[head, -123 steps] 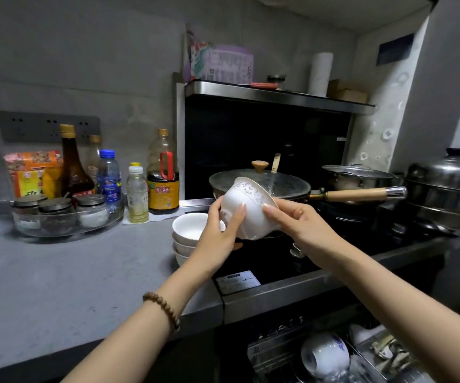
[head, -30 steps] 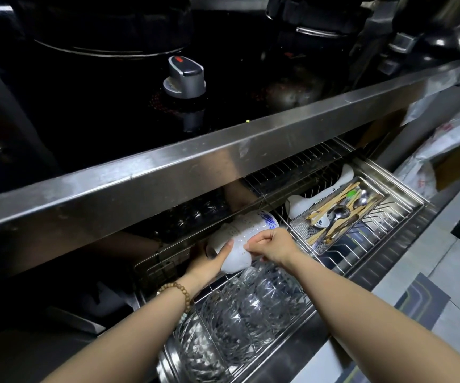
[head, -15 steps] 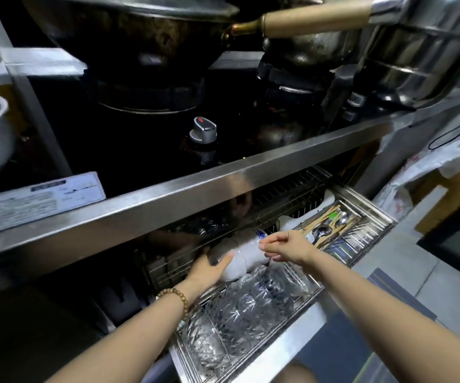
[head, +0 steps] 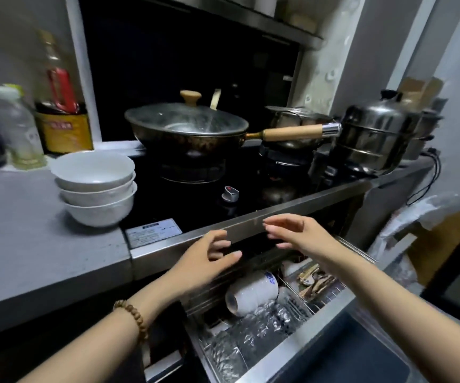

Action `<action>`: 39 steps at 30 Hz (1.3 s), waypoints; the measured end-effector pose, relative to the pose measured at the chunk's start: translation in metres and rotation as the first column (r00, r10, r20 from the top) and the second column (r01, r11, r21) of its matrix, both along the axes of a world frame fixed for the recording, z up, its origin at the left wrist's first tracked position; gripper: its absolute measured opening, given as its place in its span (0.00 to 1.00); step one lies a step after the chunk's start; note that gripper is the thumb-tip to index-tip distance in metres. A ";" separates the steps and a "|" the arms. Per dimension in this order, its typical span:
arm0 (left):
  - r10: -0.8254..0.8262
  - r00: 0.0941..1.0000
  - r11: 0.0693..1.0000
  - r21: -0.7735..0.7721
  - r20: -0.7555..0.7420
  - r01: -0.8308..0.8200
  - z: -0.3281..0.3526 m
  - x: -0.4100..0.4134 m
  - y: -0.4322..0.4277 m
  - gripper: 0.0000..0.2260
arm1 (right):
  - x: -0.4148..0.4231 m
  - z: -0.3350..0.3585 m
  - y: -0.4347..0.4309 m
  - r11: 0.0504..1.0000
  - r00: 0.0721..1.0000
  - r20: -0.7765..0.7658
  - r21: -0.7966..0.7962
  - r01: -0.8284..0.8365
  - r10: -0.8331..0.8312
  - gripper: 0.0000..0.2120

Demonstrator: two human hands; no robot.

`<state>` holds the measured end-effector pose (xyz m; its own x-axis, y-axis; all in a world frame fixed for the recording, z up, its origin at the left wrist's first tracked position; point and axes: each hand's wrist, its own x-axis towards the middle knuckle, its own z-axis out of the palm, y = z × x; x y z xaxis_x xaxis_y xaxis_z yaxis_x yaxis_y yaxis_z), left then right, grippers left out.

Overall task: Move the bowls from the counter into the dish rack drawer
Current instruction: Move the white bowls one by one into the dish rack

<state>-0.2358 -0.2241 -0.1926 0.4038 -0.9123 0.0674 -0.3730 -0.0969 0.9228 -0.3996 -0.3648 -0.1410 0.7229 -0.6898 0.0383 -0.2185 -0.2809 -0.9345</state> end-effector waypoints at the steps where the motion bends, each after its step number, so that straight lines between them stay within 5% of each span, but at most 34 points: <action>1: 0.010 0.999 0.999 -0.044 0.048 -0.008 0.017 0.004 0.012 0.24 | 0.007 0.012 0.008 0.999 0.999 0.012 -0.033 -0.031 0.031 0.12; 11: 0.300 0.909 0.920 -0.338 0.290 -0.196 0.126 0.075 0.111 0.21 | 0.095 0.066 0.070 0.941 0.965 0.034 -0.230 -0.246 0.261 0.20; 19: 0.451 0.810 0.890 -0.260 0.376 -0.375 0.117 0.138 0.143 0.28 | 0.162 0.073 0.101 0.897 0.940 0.005 -0.300 -0.323 0.340 0.21; 32: 0.408 0.882 0.910 -0.185 0.234 -0.372 0.087 0.167 0.126 0.42 | 0.205 0.055 0.101 0.909 0.934 0.035 -0.245 -0.336 0.355 0.25; 39: 0.454 0.870 0.876 -0.274 0.191 -0.397 0.081 0.167 0.119 0.36 | 0.207 0.046 0.104 0.927 0.939 0.119 -0.238 -0.288 0.322 0.25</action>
